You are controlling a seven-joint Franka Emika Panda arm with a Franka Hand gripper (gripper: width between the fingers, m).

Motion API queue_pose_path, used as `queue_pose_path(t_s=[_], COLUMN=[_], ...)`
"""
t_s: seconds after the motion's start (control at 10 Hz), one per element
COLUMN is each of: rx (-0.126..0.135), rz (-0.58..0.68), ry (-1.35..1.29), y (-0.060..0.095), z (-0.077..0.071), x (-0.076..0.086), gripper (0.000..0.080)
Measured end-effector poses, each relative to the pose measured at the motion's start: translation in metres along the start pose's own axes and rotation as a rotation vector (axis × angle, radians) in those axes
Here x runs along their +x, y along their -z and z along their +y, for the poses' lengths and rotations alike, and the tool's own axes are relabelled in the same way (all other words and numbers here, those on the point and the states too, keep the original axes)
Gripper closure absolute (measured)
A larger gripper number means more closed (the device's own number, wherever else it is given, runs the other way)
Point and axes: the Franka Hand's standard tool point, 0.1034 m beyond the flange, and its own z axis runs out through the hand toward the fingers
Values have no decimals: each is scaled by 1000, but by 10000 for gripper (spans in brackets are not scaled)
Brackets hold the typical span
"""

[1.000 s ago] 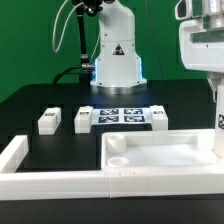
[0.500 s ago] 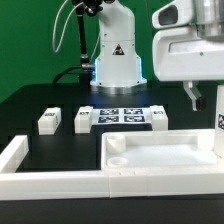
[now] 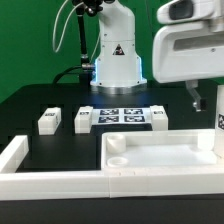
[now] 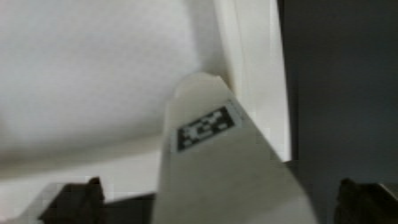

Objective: Assemble desk

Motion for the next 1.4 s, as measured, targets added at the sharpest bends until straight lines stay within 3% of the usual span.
queue_pose_path(t_s=[0.2, 0.3, 0.4, 0.6, 0.8, 1.0, 1.2, 1.4], rx=[-2, -3, -1, -3, -4, -2, 18, 26], rz=[-3, -3, -3, -3, -4, 5, 18, 11], ry=[-37, -34, -68, -222, -345, -732, -1133, -1336], y=[-2, -2, -2, -2, -3, -3, -4, -4], z=[3, 3, 2, 3, 4, 5, 8, 10], x=[0, 0, -1, -1, -1, -1, 0, 0], gripper=[151, 278, 278, 511, 511, 511, 511, 511])
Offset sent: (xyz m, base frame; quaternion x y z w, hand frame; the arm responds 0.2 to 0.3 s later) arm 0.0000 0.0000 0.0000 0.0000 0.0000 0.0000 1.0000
